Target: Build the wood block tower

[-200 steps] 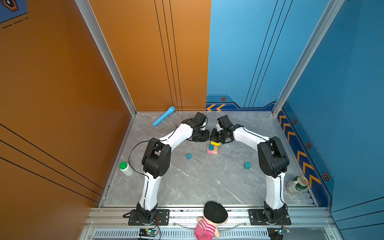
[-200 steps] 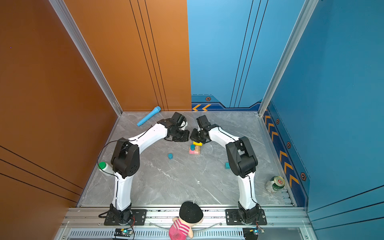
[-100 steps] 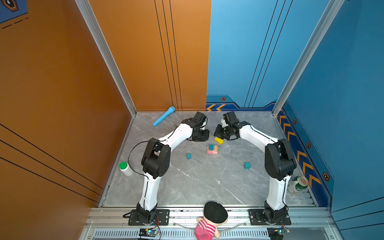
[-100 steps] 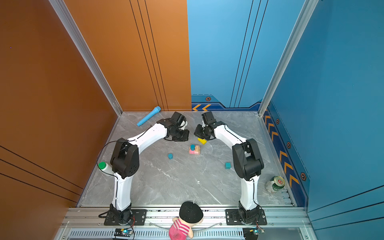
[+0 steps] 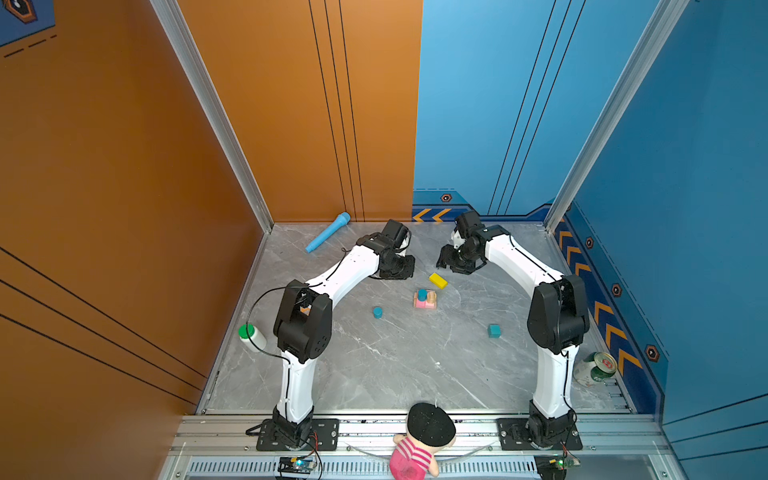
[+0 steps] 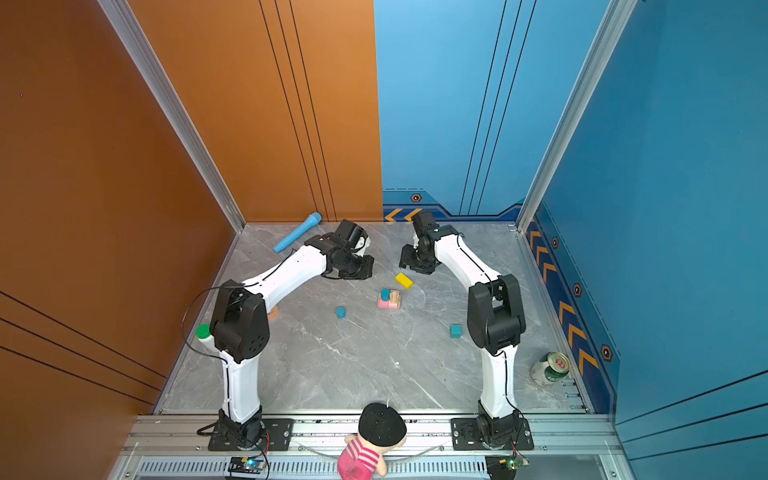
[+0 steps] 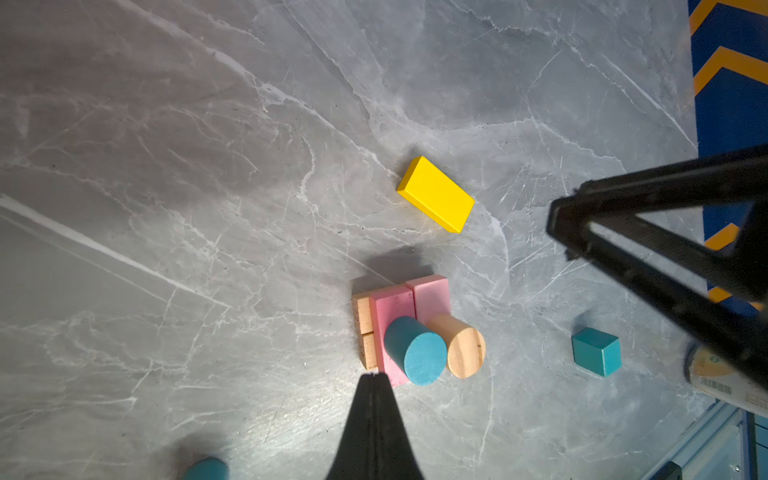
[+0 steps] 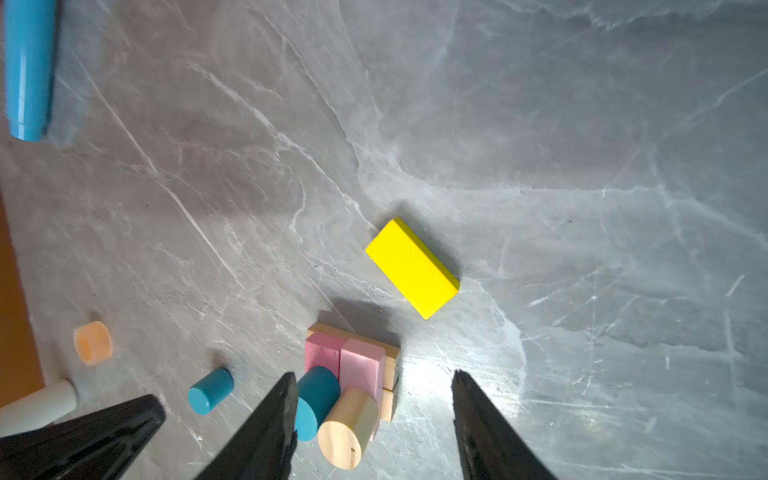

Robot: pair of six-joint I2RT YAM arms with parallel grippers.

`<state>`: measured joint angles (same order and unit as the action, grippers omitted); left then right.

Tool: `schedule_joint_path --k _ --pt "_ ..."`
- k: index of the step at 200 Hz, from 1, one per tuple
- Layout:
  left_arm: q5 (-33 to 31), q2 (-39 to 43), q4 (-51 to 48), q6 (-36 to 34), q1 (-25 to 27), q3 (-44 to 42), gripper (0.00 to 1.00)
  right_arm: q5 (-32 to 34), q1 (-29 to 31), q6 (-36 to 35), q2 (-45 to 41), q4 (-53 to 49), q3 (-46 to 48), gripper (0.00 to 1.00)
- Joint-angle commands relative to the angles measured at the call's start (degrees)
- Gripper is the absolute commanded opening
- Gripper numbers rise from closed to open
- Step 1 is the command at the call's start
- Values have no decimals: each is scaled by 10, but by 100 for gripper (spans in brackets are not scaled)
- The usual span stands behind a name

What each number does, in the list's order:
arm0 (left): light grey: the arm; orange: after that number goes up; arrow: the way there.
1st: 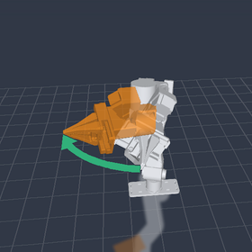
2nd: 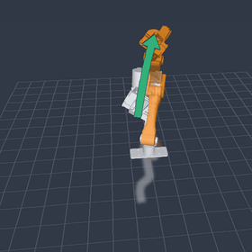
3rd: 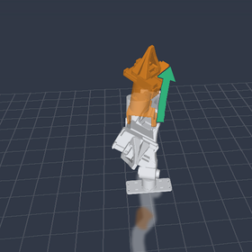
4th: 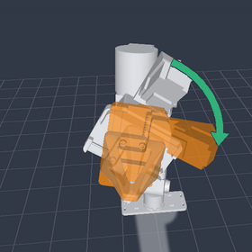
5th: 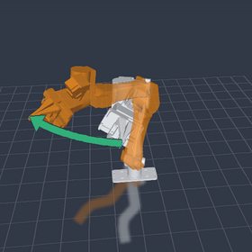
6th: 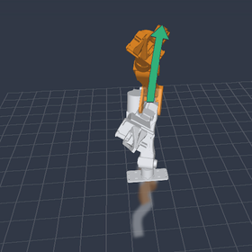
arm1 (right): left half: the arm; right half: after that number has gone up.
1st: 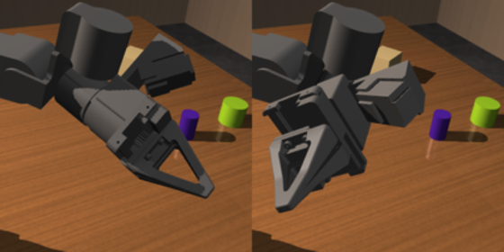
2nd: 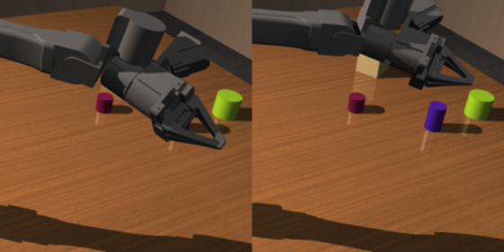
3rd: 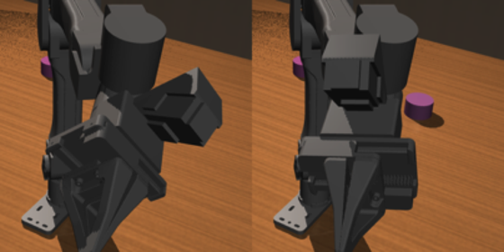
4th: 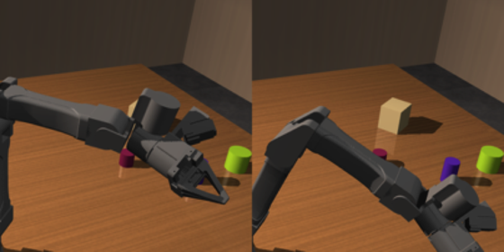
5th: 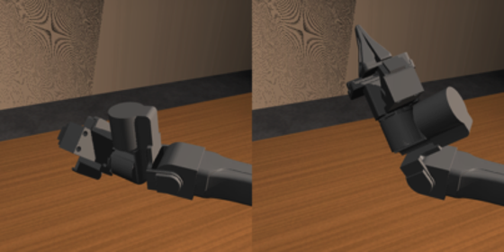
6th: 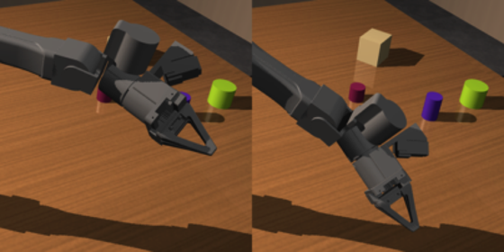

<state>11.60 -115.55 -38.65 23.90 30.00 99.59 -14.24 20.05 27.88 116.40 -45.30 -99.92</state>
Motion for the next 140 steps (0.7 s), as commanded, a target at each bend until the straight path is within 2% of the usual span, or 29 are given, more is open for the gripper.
schedule_joint_path --k 1,38,63,140 --pt "-9 15 -17 -13 -6 -10 0 35 10 3 -5 -16 32 50" --pt "-8 19 -20 -17 -10 -12 0 28 11 30 -18 26 84 14" --pt "-8 21 -21 -16 -11 -17 0 17 16 37 -10 37 88 0" --pt "-10 24 -25 -17 -13 -22 0 -12 18 52 44 64 79 0"
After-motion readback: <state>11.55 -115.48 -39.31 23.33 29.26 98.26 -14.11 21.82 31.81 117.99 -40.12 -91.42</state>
